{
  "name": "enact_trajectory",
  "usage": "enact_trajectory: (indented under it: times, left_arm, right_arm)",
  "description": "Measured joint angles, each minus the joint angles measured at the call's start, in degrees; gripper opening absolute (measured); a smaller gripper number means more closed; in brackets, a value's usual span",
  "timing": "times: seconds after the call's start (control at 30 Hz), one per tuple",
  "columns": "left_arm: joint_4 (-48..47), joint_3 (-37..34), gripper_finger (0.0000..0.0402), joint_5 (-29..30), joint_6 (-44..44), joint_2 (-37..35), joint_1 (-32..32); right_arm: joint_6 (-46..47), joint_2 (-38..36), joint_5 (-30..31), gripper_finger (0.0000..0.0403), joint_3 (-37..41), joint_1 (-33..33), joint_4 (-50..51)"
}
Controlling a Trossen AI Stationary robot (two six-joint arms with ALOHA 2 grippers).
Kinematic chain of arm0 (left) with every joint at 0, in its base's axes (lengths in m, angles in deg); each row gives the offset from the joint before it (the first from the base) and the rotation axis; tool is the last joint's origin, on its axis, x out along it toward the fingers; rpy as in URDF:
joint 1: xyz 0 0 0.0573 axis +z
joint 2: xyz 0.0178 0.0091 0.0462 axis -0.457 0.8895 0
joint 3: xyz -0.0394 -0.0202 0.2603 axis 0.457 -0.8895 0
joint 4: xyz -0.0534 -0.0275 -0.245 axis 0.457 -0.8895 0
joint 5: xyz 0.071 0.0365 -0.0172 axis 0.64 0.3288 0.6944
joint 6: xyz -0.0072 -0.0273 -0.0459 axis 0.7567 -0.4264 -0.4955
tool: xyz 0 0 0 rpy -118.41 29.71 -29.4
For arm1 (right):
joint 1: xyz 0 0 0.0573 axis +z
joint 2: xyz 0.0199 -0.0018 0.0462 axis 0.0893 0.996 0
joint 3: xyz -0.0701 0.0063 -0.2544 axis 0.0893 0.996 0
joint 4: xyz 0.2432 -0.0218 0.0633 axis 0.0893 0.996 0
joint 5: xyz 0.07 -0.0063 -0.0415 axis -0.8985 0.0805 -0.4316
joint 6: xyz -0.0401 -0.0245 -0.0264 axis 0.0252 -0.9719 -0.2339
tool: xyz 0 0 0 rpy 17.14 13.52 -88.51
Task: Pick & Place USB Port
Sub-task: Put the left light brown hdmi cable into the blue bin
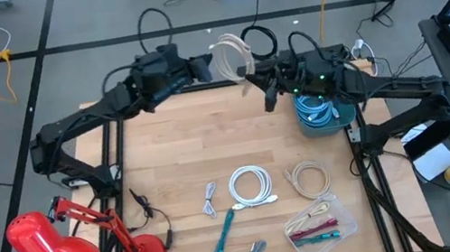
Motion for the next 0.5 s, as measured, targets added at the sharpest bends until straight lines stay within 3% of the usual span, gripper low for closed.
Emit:
enact_trajectory:
  times: [0.13, 0.23, 0.4, 0.5]
  left_arm:
    - [-1.44, -0.01, 0.0122, 0.08, 8.0, -2.75, 0.36]
    - [-1.13, 0.01, 0.0123, -5.25, 13.42, -4.35, 1.55]
    - [-1.3, 0.01, 0.0124, -29.61, 13.08, -4.63, 6.5]
    - [-1.56, 0.01, 0.0124, -46.21, 11.7, -3.19, 9.53]
  right_arm:
    - [3.65, -4.59, -6.42, 0.0034, -0.04, -2.1, 5.59]
    - [9.57, -6.71, -18.0, 0.0034, -0.11, -5.25, 9.87]
    - [24.14, -6.8, -50.75, 0.0034, -0.09, -12.03, 11.79]
    - [27.75, -6.56, -62.82, 0.0034, -0.04, -12.96, 12.68]
